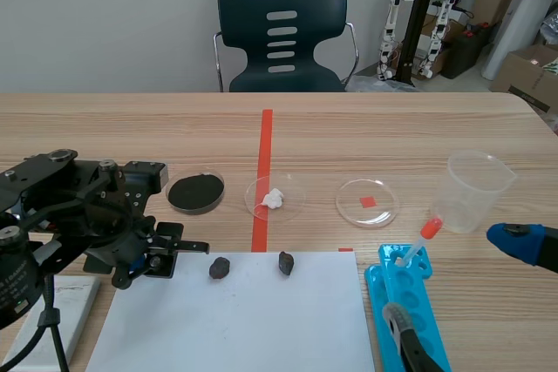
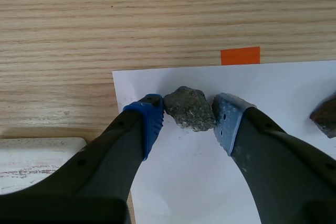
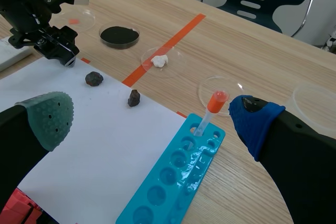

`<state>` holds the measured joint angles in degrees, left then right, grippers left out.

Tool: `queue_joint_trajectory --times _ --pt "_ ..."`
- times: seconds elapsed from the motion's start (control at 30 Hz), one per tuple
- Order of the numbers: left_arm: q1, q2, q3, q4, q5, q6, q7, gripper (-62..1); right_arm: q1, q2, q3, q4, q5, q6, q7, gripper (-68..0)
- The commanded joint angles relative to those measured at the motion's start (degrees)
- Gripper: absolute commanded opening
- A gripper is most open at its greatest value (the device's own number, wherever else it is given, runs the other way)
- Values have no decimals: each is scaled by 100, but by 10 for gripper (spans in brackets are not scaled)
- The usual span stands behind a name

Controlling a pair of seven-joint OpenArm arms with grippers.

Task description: Pick up the left mineral with the left hand

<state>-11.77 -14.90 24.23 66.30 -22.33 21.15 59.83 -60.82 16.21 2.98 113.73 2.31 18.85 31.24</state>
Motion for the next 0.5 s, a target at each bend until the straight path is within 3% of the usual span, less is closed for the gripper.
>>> queue_joint_trajectory --times 0.0,0.23,0.47 --pt "-31 -7 -20 28 48 13 2 -418 2 31 33 61 46 -17 85 -52" --pt "-31 -7 -20 28 48 13 2 -525 2 31 33 61 46 -17 85 -52" --pt "-31 -11 -50 55 70 15 -2 -524 2 31 33 61 46 -17 85 -52"
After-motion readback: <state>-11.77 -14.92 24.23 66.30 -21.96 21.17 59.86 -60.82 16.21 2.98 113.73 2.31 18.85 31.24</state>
